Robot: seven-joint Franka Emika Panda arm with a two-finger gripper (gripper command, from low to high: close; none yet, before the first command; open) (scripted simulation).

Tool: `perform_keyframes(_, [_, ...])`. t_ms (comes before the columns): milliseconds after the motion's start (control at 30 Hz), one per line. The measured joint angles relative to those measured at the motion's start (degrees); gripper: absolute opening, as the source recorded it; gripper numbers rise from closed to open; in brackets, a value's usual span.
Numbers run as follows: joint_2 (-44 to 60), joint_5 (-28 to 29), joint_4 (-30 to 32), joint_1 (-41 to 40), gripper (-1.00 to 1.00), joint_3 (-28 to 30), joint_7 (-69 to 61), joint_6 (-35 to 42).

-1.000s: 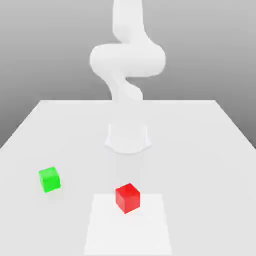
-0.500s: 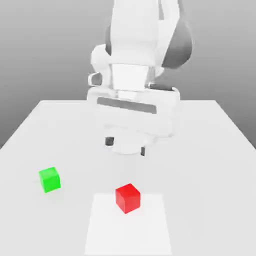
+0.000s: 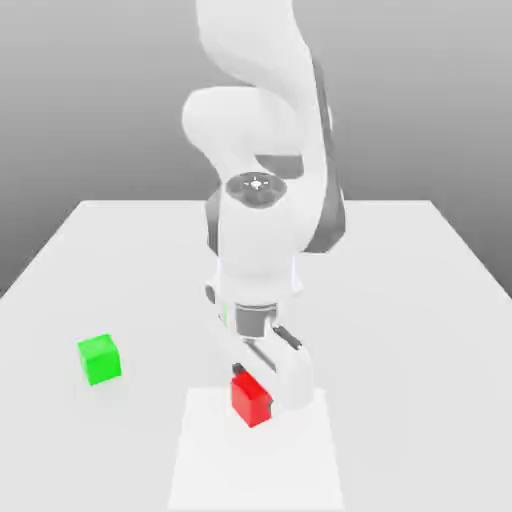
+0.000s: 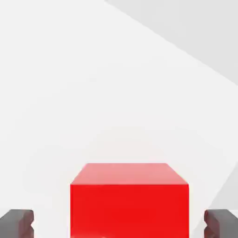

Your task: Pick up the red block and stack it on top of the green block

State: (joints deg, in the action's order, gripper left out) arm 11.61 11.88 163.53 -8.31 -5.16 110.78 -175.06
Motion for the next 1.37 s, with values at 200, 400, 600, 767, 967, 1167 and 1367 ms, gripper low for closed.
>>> perform_keyframes(200, [0.4,0.4,0.0,0.3,-1.0,0.4,0.3,-0.5])
perform_keyframes(400, [-6.2,-6.4,0.7,-2.8,-1.0,-4.6,-4.5,5.0])
perform_keyframes(600, [-14.0,-13.3,2.0,-2.1,-1.0,-5.8,-9.5,11.6])
perform_keyframes(767, [-18.3,-12.5,2.5,-9.2,-1.0,-0.8,-3.1,15.6])
perform_keyframes(967, [-22.2,-10.1,2.7,-22.2,-1.0,6.8,8.5,19.2])
perform_keyframes(1167, [-16.5,-9.9,2.0,-30.2,-1.0,11.7,15.2,14.2])
perform_keyframes(1367, [-9.3,-13.0,1.7,-30.2,1.0,11.2,13.2,7.5])
